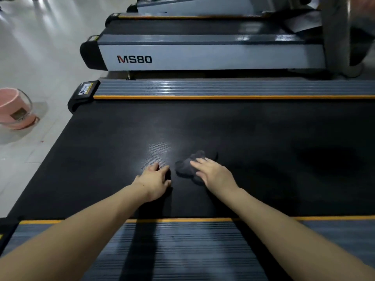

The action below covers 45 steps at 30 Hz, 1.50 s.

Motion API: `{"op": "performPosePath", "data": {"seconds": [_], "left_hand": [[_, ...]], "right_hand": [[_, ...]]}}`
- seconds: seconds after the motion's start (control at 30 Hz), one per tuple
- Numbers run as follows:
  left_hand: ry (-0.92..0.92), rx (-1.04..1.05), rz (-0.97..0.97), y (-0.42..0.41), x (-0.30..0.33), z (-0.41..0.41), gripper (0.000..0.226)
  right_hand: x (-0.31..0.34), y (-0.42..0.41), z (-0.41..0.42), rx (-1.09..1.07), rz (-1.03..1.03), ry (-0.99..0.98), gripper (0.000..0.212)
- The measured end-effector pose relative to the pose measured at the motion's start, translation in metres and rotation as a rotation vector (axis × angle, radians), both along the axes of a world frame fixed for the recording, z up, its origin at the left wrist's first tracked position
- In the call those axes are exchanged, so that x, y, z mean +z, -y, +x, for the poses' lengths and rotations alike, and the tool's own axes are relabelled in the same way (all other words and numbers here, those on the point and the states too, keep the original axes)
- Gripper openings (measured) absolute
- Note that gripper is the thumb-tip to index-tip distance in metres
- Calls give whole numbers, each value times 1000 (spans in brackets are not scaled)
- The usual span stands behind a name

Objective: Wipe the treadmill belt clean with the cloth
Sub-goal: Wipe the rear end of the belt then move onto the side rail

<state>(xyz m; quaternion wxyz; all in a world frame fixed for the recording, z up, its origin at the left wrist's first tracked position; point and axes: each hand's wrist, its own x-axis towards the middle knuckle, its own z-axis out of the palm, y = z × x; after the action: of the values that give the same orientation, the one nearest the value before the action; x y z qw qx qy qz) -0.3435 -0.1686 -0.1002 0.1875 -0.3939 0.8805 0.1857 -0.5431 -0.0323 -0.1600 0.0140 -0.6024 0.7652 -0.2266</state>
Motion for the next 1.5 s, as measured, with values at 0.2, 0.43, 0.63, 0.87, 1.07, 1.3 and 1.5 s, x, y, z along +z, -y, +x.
{"op": "performPosePath", "data": {"seconds": [0.2,0.43,0.63,0.87,1.07,1.3,1.5], "left_hand": [[79,-98,-84,3,17,6,65],[111,-63,-95,24,34,20,72],[117,-136,-129,13,25,23,73],[96,-124,-112,2,10,35,73],[89,-54,-90,6,2,27,76],[56,-17,-1,9,-8,16,83],[30,21,1,3,-11,39,82]], "right_hand": [[13,-48,-86,-632,19,152,42],[21,45,40,-391,103,79,39],[8,11,-3,-190,76,86,42],[5,-4,-36,-822,-5,157,40],[4,91,78,-344,50,61,37],[8,9,-44,-433,60,107,43],[10,23,-16,-790,43,70,36]]}}
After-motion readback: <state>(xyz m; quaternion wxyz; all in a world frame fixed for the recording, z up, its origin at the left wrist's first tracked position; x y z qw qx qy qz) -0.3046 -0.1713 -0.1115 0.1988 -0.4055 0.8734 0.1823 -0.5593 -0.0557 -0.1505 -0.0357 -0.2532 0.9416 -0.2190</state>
